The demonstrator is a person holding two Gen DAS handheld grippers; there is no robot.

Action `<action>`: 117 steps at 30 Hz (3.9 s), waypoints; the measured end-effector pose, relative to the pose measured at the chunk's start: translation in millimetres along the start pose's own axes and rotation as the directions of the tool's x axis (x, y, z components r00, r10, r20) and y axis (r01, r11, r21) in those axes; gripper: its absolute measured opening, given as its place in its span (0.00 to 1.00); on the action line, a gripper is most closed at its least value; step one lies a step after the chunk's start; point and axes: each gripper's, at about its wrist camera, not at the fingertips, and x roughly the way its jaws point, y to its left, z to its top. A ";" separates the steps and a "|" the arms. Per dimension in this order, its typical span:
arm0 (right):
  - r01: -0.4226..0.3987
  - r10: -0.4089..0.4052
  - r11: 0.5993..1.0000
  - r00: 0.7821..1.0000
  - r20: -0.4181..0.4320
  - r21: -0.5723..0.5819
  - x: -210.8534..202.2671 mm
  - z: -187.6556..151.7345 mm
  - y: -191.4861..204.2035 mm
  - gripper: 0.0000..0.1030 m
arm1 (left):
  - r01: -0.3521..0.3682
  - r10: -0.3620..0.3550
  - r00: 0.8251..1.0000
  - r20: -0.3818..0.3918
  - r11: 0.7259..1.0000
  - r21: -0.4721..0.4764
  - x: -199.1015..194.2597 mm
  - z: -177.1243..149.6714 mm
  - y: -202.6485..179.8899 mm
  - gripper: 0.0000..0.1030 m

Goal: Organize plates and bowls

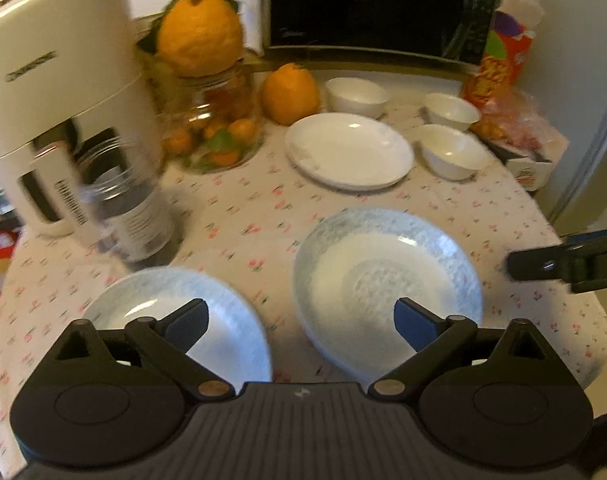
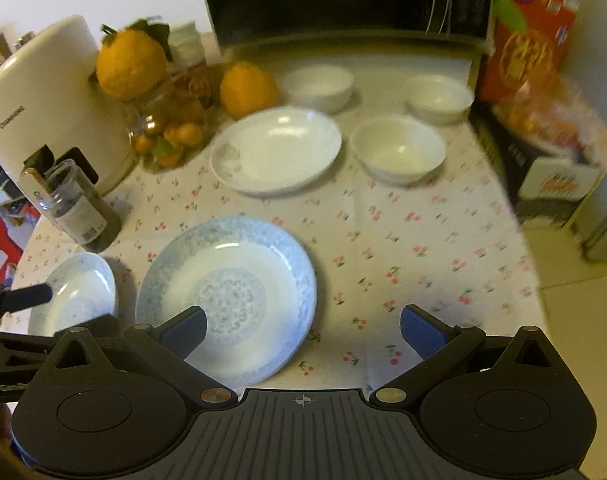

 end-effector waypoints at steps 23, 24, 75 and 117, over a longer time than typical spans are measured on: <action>-0.207 0.258 0.922 0.959 -0.119 0.328 96.0 -9.0 -48.1 0.18 | 0.063 -0.072 0.986 -0.151 0.996 -0.067 75.6 6.8 19.5 0.12; -0.208 0.259 0.921 0.958 -0.119 0.330 96.1 -9.0 -48.2 0.16 | 0.059 -0.069 0.986 -0.150 0.996 -0.070 75.2 7.4 19.0 0.11; -0.131 0.122 0.949 0.991 0.049 0.288 43.0 16.0 -64.1 0.89 | 0.078 -0.078 0.997 -0.009 0.994 0.070 40.3 18.9 -21.7 0.99; -0.240 0.240 0.966 0.971 -0.007 -0.099 53.4 -34.5 127.4 0.95 | -0.062 0.061 0.998 0.022 0.997 0.041 -15.9 -49.8 130.3 0.99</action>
